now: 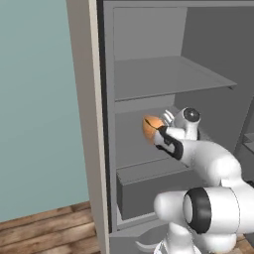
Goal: Place the bowl with the squash and avocado on the second highest shelf of the fridge. Place the bowl with the chicken drumstick and fish on the top shelf of the fridge.
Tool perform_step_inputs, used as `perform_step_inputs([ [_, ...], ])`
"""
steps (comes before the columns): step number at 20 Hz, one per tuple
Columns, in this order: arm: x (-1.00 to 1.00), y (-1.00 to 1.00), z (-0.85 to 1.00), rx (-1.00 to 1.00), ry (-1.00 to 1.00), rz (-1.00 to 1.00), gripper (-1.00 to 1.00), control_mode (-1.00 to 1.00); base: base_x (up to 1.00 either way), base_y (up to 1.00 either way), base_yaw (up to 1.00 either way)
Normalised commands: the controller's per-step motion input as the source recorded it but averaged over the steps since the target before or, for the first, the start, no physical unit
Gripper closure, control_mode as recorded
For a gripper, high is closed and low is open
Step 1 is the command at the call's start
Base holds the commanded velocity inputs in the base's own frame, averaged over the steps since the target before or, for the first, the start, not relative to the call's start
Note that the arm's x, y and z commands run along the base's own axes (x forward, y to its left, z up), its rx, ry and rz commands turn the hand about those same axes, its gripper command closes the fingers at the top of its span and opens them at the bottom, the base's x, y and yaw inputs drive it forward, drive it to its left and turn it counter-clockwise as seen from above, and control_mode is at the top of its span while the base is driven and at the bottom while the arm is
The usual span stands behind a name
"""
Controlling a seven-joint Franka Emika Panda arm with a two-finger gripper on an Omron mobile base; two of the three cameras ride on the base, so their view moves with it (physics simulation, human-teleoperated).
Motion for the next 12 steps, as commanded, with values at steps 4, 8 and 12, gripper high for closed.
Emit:
perform_step_inputs([
  [4,-0.98,-0.16,1.0,0.0,-0.01,0.0,-1.0,-1.0,0.0,0.0,0.0],
  [8,-1.0,-0.31,0.92,-0.05,0.0,0.2,-1.0,-1.0,0.0,0.0,0.0],
  [12,-1.0,-0.1,0.91,-0.11,0.0,0.3,-1.0,-1.0,0.0,0.0,0.0],
])
